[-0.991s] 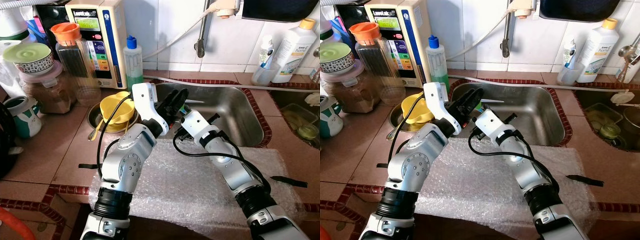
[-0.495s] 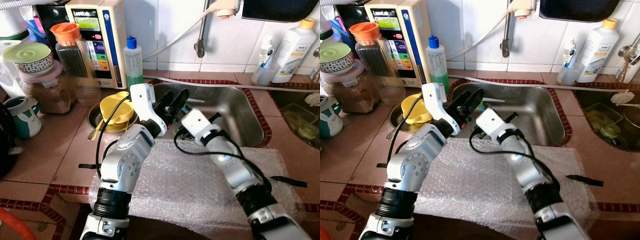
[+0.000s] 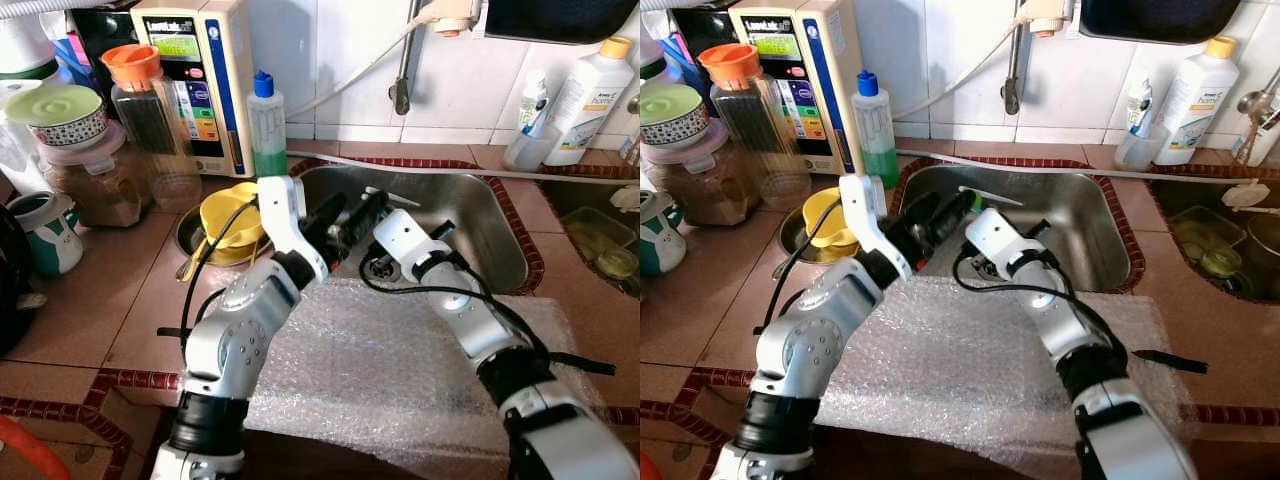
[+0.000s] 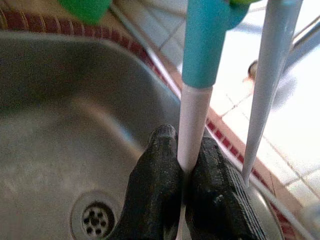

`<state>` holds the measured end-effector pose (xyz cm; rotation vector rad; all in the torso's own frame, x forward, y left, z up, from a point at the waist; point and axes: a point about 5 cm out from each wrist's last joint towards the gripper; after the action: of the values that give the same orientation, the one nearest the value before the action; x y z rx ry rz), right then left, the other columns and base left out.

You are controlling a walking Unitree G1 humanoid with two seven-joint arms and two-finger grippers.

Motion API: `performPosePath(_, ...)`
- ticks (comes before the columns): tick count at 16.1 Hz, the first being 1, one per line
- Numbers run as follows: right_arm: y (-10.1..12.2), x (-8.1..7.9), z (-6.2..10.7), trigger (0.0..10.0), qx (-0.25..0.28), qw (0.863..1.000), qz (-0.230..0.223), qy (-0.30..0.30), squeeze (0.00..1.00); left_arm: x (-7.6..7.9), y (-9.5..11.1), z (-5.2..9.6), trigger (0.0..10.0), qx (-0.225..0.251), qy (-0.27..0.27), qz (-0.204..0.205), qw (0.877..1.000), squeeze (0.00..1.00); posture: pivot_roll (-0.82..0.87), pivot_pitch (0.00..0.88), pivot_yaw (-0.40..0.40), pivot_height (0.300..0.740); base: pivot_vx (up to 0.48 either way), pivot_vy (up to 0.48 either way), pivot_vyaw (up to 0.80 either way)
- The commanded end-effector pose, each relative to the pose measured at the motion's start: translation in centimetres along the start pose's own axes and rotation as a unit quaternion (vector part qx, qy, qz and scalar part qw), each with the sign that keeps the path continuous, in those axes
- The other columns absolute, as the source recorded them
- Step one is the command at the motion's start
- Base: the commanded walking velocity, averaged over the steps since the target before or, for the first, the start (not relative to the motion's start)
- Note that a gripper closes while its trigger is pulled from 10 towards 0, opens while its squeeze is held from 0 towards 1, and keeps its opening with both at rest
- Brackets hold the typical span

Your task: Kitchen organization

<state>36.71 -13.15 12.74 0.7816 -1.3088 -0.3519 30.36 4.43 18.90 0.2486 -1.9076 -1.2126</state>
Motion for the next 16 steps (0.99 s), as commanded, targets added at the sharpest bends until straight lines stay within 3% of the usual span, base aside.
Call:
performPosePath(1, -0.9, 0.7, -0.1, 0.0, -0.025, 1.0, 0.003, -0.003, 0.0, 0.5, 0.6, 0.3, 10.0, 0.004, -0.008, -0.013, 1.0, 1.0, 0.0, 0.0, 0.025, 0.74, 0.0, 0.0, 0.0)
performPosePath(4, -3.7, 1.2, 0.4, 0.0, -0.094, 0.995, 0.023, 0.013, 0.0, -1.6, 0.0, 1.9, 10.0, -0.004, 0.055, -0.04, 0.998, 1.0, 0.02, 0.0, 0.01, 0.74, 0.0, 0.0, 0.0)
performPosePath(5, -4.4, 1.5, 0.6, 6.7, -0.115, 0.993, 0.03, 0.019, 0.0, -2.1, -0.2, 2.4, 10.0, -0.003, 0.077, -0.049, 0.996, 0.05, 0.03, 0.0, 0.005, 0.74, 0.0, 0.0, 0.0)
performPosePath(6, -5.1, 1.7, 0.9, 10.0, -0.132, 0.99, 0.037, 0.02, 0.0, -2.9, -0.5, 3.1, 10.0, -0.001, 0.104, -0.055, 0.993, 0.0, 0.03, 0.0, 0.002, 0.74, 0.0, 0.0, 0.0)
performPosePath(7, -5.9, 2.0, 1.3, 10.0, -0.153, 0.987, 0.038, 0.02, 0.0, -3.4, -1.1, 3.7, 10.0, -0.012, 0.117, -0.068, 0.991, 0.0, 0.03, 0.0, 0.0, 0.74, 0.0, 0.0, 0.0)
performPosePath(8, -6.3, 2.3, 1.5, 10.0, -0.163, 0.986, 0.036, 0.019, 0.09, -3.6, -1.5, 4.1, 10.0, -0.022, 0.12, -0.079, 0.989, 0.0, 0.04, 0.0, -0.002, 0.74, 0.0, 0.0, 0.0)
performPosePath(9, -6.8, 2.7, 1.7, 10.0, -0.174, 0.984, 0.025, 0.016, 1.0, -3.7, -1.9, 4.3, 10.0, -0.028, 0.124, -0.078, 0.989, 0.0, 0.04, 0.0, -0.004, 0.74, 0.0, 0.0, 0.0)
performPosePath(12, -8.0, 2.8, 2.5, 10.0, -0.203, 0.979, 0.019, 0.025, 1.0, -3.7, -2.6, 4.7, 10.0, -0.04, 0.127, -0.093, 0.987, 0.0, 0.05, 0.0, -0.007, 0.74, 0.0, 0.0, 0.0)
performPosePath(16, -8.0, 2.5, 2.6, 10.0, -0.193, 0.98, 0.019, 0.032, 1.0, -3.6, -3.0, 4.7, 10.0, -0.051, 0.115, -0.096, 0.987, 0.0, 0.05, 0.0, -0.006, 0.74, 0.0, 0.0, 0.0)
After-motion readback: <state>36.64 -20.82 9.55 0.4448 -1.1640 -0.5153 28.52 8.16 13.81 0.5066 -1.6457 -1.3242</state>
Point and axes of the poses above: a point about 5 cm out from each wrist's last joint towards the gripper, its own z axis pointing back from the gripper into the wrist, its own y axis along the axis of the wrist's last joint, x = y × z, and after that the axes turned 6 degrees about z, right-handed
